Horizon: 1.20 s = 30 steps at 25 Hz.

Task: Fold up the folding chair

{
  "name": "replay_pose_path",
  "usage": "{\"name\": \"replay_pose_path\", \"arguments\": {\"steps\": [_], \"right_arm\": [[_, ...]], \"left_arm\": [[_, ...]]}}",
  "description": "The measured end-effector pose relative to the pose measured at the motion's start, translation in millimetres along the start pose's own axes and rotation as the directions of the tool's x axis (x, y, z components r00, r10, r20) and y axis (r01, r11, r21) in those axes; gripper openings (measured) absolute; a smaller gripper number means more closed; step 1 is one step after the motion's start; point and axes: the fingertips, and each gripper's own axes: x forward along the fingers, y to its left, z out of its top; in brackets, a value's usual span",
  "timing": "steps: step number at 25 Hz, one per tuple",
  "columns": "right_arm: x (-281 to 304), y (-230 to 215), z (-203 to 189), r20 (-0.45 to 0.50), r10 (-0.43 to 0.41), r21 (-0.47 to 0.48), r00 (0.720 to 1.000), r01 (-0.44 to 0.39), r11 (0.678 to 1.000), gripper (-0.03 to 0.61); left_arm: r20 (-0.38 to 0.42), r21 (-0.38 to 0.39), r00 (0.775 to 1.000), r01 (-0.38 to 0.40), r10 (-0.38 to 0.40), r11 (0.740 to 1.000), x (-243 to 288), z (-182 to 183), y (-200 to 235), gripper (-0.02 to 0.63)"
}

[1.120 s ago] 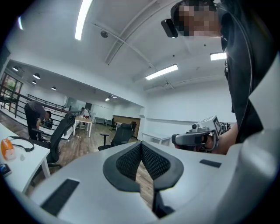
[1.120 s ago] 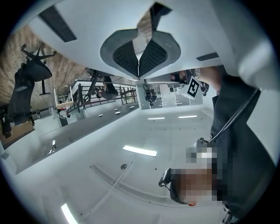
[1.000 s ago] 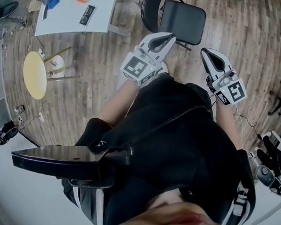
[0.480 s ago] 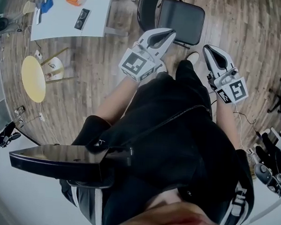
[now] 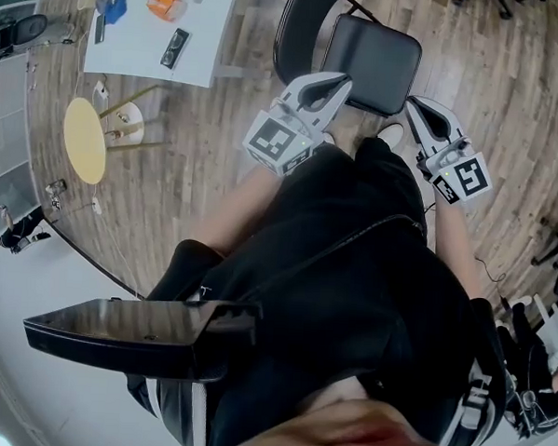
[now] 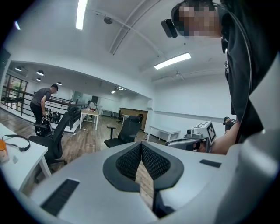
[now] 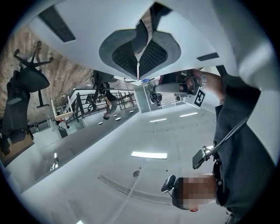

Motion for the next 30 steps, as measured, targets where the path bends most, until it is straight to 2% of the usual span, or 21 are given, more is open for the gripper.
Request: {"name": "replay_pose_path", "arguments": {"steps": [4,8,12,15,20,23,25,27,30], "right_arm": [[10,-34,-24,-0.047,0.055,0.049,0.997,-0.053,0.997,0.012],[29,-55,-52,-0.086,0.073,0.107,0.994,-0.063,0.992,0.012],[59,-81,-92,-0.109,0.052,0.175,0.993,-0.032,0.984,0.012],[78,-98,-131,-0.107,0.011,0.266,0.994,0.018,0.964,0.012],[99,-142,-207,-0.121,-0.053,0.365,0.991,0.094,0.926,0.013],[96,-181,-263,-0.156,-0.108,0.414,0.982,0.164,0.895,0.019],[87,-205,-303,-0.194,-0.137,0.449,0.971,0.212,0.868,0.037],[76,-229,-339,-0.206,-0.15,0.523,0.967,0.238,0.819,0.056],[55,-266,-384,-0.189,-0.14,0.644,0.972,0.231,0.73,0.105]], "left_arm": [[-0.023,-0.035,0.999,-0.045,0.044,0.998,24,-10,13,0.006],[-0.048,-0.065,0.997,-0.065,0.062,0.996,39,-28,39,0.006],[-0.109,-0.088,0.992,-0.076,0.066,0.993,45,-63,86,0.006],[-0.191,-0.09,0.976,-0.124,0.105,0.988,41,-94,134,0.006],[-0.359,-0.119,0.924,-0.186,0.133,0.975,25,-149,222,0.02],[-0.442,-0.146,0.885,-0.228,0.143,0.963,15,-176,267,0.109],[-0.511,-0.162,0.849,-0.251,0.136,0.954,10,-196,289,0.156],[-0.564,-0.165,0.815,-0.269,0.133,0.949,7,-215,306,0.17],[-0.623,-0.184,0.777,-0.26,0.092,0.948,9,-240,316,0.193]]}}
